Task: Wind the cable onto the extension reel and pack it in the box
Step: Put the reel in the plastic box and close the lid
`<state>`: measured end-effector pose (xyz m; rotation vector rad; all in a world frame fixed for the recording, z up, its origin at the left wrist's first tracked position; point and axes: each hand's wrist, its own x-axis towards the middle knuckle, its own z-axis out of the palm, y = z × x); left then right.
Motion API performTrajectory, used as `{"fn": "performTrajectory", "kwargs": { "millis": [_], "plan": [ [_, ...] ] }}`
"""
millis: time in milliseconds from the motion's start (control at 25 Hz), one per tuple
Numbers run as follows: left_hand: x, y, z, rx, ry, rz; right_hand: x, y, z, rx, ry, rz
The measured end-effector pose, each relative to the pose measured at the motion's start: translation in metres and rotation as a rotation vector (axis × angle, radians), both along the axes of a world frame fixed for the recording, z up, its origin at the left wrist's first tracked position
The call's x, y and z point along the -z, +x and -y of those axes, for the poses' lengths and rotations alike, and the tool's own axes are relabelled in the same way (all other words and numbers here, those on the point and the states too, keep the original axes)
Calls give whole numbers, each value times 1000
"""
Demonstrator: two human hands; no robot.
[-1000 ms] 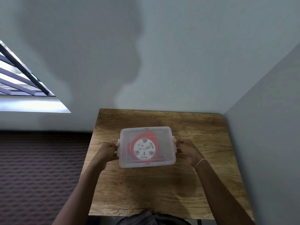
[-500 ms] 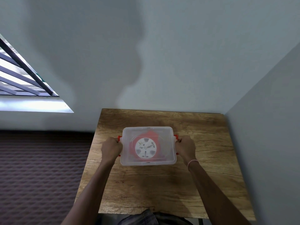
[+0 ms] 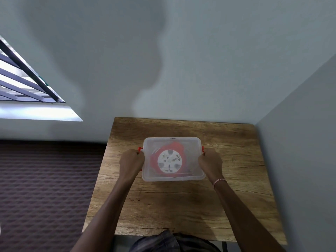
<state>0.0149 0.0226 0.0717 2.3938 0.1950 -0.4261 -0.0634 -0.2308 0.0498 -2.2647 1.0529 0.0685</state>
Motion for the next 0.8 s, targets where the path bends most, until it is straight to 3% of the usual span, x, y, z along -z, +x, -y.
{"fn": "performTrajectory", "kwargs": {
  "millis": [120,440,600,800],
  "plan": [
    [5,4,2,93,61,15,-3,-1,-5,-71,-72,6],
    [15,-1,7,-25,60,104,-4,-8,-10,-127,-179,105],
    [17,7,15,37,116,171,1,-3,-10,-104,-189,143],
    [16,23,29,25,38,276,8,18,3,-18,-147,212]
  ]
}}
